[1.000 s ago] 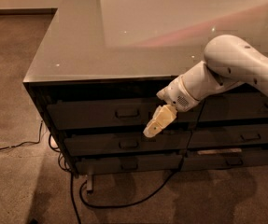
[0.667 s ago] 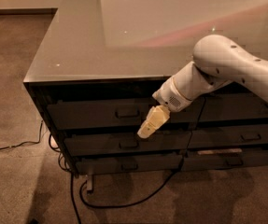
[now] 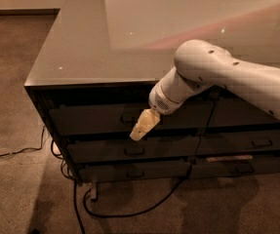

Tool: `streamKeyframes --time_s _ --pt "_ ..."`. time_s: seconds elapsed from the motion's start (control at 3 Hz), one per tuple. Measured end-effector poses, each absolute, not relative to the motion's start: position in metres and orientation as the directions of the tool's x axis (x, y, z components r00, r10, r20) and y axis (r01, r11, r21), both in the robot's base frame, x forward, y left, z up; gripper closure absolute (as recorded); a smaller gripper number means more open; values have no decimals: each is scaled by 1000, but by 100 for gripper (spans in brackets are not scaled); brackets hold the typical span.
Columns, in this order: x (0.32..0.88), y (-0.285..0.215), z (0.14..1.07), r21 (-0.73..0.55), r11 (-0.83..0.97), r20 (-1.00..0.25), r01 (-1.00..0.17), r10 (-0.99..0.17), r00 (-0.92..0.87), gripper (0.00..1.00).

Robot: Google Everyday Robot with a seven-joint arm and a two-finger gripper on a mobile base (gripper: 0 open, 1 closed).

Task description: Open top drawer

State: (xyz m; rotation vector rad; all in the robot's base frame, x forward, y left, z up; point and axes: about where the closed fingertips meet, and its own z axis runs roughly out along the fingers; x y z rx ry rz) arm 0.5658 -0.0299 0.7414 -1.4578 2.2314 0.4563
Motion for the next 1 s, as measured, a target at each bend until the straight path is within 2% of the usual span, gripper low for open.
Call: streamKeyframes --time_s 1.0 --pt "604 -51 686 -3 568 -452 -823 -735 -505 0"
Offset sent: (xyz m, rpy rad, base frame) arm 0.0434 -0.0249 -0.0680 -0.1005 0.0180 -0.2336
